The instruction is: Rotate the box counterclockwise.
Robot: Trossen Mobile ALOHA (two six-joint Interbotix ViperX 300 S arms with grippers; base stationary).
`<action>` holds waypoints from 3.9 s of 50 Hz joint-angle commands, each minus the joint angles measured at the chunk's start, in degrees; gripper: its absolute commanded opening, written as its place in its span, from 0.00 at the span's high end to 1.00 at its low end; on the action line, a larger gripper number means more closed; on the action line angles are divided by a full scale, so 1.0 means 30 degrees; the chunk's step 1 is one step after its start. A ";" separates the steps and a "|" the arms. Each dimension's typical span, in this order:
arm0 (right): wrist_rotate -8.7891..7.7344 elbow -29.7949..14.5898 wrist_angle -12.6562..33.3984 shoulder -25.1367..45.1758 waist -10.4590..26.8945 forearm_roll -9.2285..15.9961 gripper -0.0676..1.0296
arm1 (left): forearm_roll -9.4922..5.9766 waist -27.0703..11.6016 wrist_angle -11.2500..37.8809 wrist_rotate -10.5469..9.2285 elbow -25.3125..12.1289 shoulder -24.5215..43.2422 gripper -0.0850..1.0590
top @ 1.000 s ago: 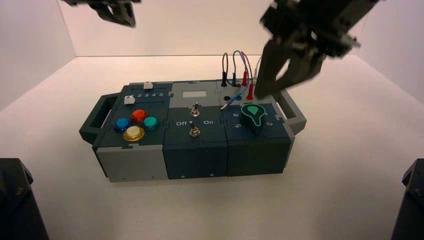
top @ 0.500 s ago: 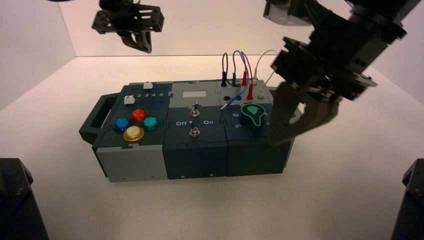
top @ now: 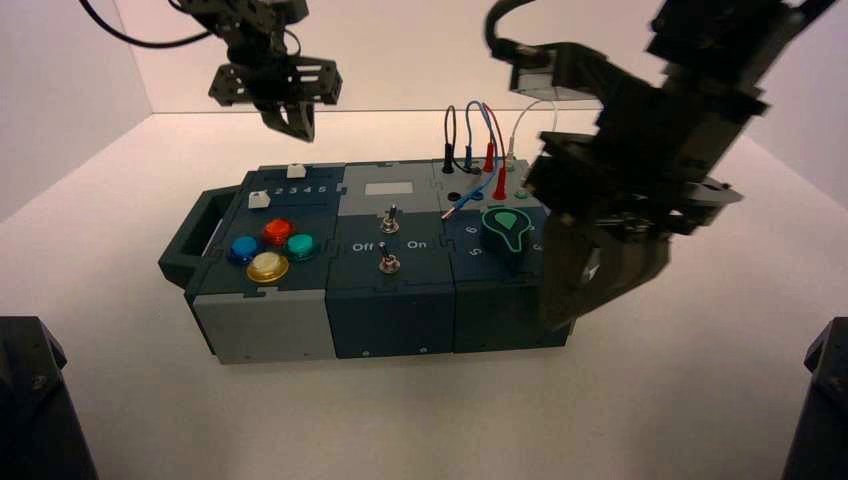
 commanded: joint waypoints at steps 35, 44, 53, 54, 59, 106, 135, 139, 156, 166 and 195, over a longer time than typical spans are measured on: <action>0.0088 -0.2813 -0.1348 0.5713 -0.0117 -0.0088 0.96 | 0.0146 -0.1318 0.1348 0.0527 0.1582 -0.0938 0.95; 0.0059 -0.3164 -0.0879 0.6152 -0.1465 -0.0293 0.96 | 0.0264 -0.1670 0.2607 0.0645 0.1289 -0.0879 0.95; 0.0059 -0.3252 -0.0439 0.6328 -0.2666 -0.0937 0.96 | 0.0322 -0.1875 0.4248 0.0937 0.0557 -0.0703 0.95; 0.0059 -0.3252 -0.0410 0.6328 -0.2783 -0.0967 0.96 | 0.0293 -0.1875 0.4482 0.0967 0.0469 -0.0674 0.95; 0.0029 -0.3281 -0.0352 0.6299 -0.3340 -0.1172 0.96 | 0.0293 -0.2080 0.5244 0.1260 0.0264 -0.0615 0.95; -0.0029 -0.5801 0.0381 0.7295 -0.7441 -0.3135 0.96 | 0.0205 -0.3809 0.9375 0.1846 0.0146 0.0117 0.95; -0.0117 -0.8555 0.0674 0.9229 -0.8291 -0.4336 0.96 | -0.0088 -0.5801 1.0342 0.1816 0.0293 -0.0146 0.95; -0.0117 -0.8906 0.0879 0.9316 -0.8438 -0.4541 0.96 | -0.0088 -0.6035 1.0518 0.1846 0.0293 -0.0176 0.95; -0.0205 -1.0723 0.1670 0.9932 -0.8936 -0.5391 0.96 | -0.0410 -0.7178 1.0635 0.1787 0.0146 -0.0176 0.95; -0.0264 -1.2246 0.2344 1.0664 -0.8965 -0.5742 0.96 | -0.0527 -0.7617 1.0869 0.1787 0.0029 -0.0234 0.95; -0.0293 -1.4443 0.3955 1.1836 -0.8936 -0.6006 0.96 | -0.0674 -0.8057 1.1016 0.1729 0.0205 -0.0879 0.95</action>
